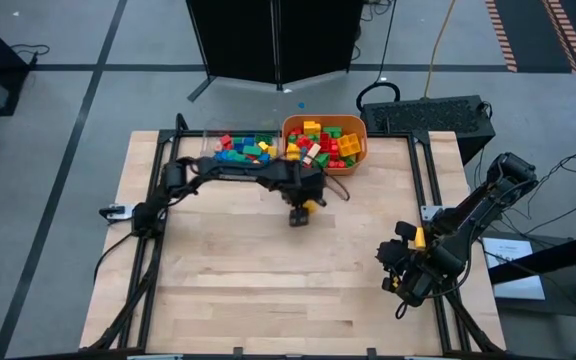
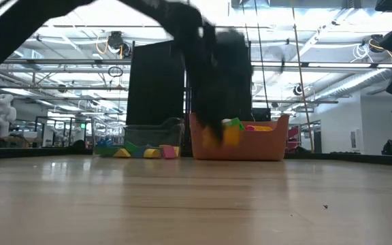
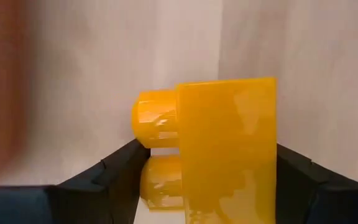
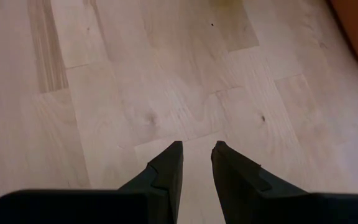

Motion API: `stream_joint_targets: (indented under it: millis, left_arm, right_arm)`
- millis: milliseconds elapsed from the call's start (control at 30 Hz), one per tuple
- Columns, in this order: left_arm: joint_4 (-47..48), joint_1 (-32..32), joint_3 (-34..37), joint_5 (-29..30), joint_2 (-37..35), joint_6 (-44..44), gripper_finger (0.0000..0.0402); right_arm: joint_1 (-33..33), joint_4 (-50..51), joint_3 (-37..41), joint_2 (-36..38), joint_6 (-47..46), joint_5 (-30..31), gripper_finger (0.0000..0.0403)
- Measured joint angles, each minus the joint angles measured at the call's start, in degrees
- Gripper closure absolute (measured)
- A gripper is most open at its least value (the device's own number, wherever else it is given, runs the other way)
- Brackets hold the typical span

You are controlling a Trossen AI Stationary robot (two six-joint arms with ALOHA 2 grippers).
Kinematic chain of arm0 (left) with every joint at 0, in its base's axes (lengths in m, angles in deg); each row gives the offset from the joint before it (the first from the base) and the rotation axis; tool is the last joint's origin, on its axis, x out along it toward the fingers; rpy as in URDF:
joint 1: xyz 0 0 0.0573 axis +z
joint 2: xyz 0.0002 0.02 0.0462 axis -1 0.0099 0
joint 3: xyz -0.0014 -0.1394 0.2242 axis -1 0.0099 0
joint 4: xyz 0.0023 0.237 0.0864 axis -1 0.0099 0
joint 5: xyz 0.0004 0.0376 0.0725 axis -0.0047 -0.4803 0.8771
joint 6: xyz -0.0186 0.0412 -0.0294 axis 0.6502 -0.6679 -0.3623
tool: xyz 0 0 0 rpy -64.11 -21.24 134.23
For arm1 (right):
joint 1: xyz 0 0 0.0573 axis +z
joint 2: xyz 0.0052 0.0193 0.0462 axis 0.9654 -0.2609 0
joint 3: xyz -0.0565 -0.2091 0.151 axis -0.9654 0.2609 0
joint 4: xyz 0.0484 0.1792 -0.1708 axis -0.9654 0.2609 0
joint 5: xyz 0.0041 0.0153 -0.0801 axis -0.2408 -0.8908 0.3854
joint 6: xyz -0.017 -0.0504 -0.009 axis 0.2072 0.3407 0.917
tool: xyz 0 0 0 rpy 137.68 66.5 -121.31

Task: Sort blocks by size
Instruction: Put the big yellow game piece into the orange bin

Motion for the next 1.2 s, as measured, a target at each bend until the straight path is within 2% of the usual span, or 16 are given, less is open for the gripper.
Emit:
stream_joint_targets:
  millis: [133,233,400,567,800,967,1200]
  left_arm:
    - [-0.8,0.3,-5.8,0.2,-3.1,4.7,0.0143]
    - [-3.7,0.3,-10.6,3.8,-3.3,6.7,0.0142]
    - [-18.2,2.7,-14.4,13.1,-3.8,7.2,0.0141]
    - [-29.4,6.8,-14.3,14.1,-0.9,9.1,0.0140]
    - [-29.8,11.1,-14.2,13.6,4.2,12.1,0.0137]
    - [-30.8,11.0,-14.3,13.9,4.2,12.0,0.0105]
    - [-30.6,11.2,-14.3,14.0,4.0,15.0,0.0067]
  right_arm:
    - [0.0,-0.1,0.0,0.0,-1.3,1.2,0.0323]
    - [0.0,-0.1,0.0,0.0,-2.1,1.5,0.0323]
    - [0.0,-0.2,0.0,0.0,-2.9,2.8,0.0323]
    - [0.0,-0.3,0.0,0.0,-3.7,2.8,0.0323]
    - [0.0,-0.9,0.0,0.0,-4.4,2.6,0.0323]
    - [-0.4,3.0,0.0,0.0,-9.9,2.5,0.0317]
    - [-0.4,4.5,0.0,0.0,-11.2,2.7,0.0261]
